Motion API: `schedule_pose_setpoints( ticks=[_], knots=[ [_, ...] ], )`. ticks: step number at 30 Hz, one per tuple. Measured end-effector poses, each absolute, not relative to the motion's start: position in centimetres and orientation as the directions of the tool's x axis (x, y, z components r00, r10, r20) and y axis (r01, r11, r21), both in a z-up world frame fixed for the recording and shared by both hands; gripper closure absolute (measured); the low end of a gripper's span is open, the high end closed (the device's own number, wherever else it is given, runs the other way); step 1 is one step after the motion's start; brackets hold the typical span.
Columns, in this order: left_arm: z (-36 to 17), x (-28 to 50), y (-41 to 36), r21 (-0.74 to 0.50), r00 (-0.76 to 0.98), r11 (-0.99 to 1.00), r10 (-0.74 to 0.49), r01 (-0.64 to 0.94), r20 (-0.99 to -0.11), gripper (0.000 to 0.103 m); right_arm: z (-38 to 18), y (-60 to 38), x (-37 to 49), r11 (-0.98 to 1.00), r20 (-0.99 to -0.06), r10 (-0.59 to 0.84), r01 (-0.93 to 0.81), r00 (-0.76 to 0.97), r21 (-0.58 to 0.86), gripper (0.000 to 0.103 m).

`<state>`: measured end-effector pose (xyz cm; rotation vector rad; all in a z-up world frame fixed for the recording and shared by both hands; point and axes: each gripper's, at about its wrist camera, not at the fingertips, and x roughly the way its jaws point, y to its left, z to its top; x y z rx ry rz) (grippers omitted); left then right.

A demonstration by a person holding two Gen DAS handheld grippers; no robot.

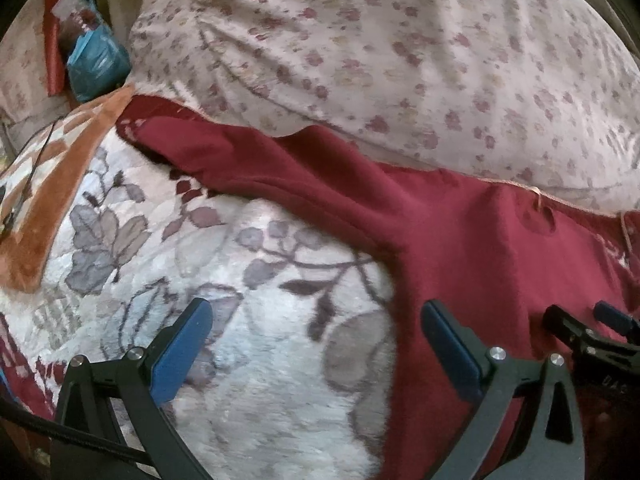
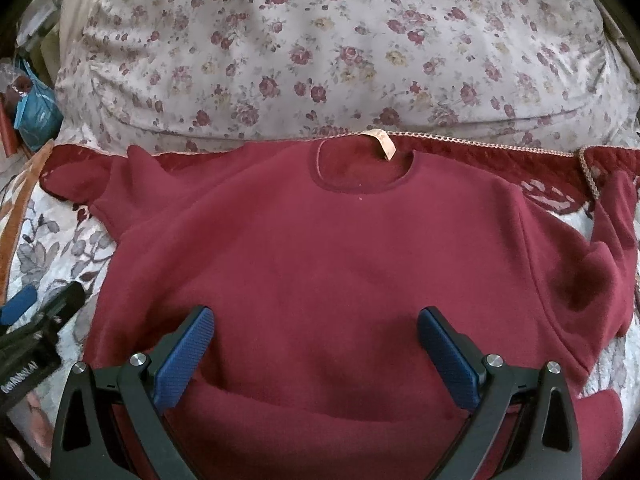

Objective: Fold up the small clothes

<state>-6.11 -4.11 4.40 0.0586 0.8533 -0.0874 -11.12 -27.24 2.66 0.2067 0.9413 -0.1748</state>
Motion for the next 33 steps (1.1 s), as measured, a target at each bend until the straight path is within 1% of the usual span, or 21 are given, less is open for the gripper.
schedule_pose_setpoints(
  ticks=[5,9,14,16,19,22,24,25,27,28,29,30,31,32,33],
  knots=[
    [5.6,-4.0,-1.2,-0.002,0.637,0.999,-0.025,0.037,-0.770,0.000,2.5,-26.6,-10.5,0.974,-0.812,-0.043,0.206,0.583,0.096,0.000],
    [6.9,-0.8,1.7,-0.014,0.641,0.999,0.011,-0.033,-0.767,0.000,2.4,-26.3,-10.1,0.977,-0.812,-0.022,0.187,0.584,0.108,0.000],
    [6.7,5.3,6.1,0.017,0.649,0.983,0.132,-0.181,-0.750,0.000,2.2,-26.5,-10.2,0.975,-0.810,-0.002,0.181,0.586,0.128,0.000],
    [6.0,7.3,7.6,0.003,0.633,0.976,0.143,-0.217,-0.761,0.000,2.1,-26.5,-10.3,0.974,-0.810,0.005,0.181,0.587,0.137,0.000],
    [5.3,10.2,9.6,-0.032,0.638,0.963,0.151,-0.266,-0.755,0.005,2.0,-26.3,-10.2,0.976,-0.810,0.002,0.175,0.587,0.129,0.000],
    [4.8,12.8,11.1,-0.049,0.647,0.953,0.165,-0.298,-0.744,0.005,1.9,-26.2,-10.1,0.978,-0.811,0.002,0.167,0.585,0.123,0.000],
    [4.4,14.3,11.6,-0.051,0.643,0.945,0.180,-0.324,-0.744,0.010,1.7,-26.2,-10.0,0.978,-0.814,0.005,0.166,0.581,0.124,0.000],
    [4.3,15.0,11.8,-0.052,0.646,0.942,0.186,-0.331,-0.740,0.016,1.7,-26.2,-10.0,0.979,-0.814,0.006,0.164,0.581,0.124,0.000],
    [4.0,16.2,11.9,-0.049,0.650,0.944,0.187,-0.327,-0.736,0.021,1.7,-26.3,-10.0,0.979,-0.813,0.008,0.162,0.582,0.126,0.000],
    [3.9,16.8,11.8,-0.039,0.653,0.946,0.191,-0.321,-0.733,0.029,1.6,-26.3,-9.9,0.979,-0.814,0.010,0.161,0.581,0.127,0.000],
    [3.8,17.3,11.6,-0.027,0.656,0.950,0.194,-0.311,-0.730,0.050,1.6,-26.3,-9.8,0.979,-0.814,0.011,0.160,0.581,0.128,0.000],
    [3.8,17.6,11.5,-0.027,0.654,0.953,0.187,-0.302,-0.733,0.063,1.5,-26.2,-9.8,0.979,-0.814,0.011,0.159,0.580,0.127,0.000],
    [3.6,18.1,11.5,-0.039,0.644,0.957,0.164,-0.288,-0.747,0.084,1.5,-26.2,-9.7,0.979,-0.814,0.011,0.159,0.580,0.126,0.000],
    [3.5,18.3,11.6,-0.071,0.637,0.960,0.123,-0.271,-0.761,0.093,1.4,-26.2,-9.7,0.980,-0.814,0.010,0.158,0.580,0.125,0.000],
    [3.6,18.2,11.7,-0.089,0.638,0.961,0.102,-0.260,-0.763,0.094,1.4,-26.2,-9.7,0.980,-0.814,0.011,0.157,0.581,0.126,0.000]
  ],
)
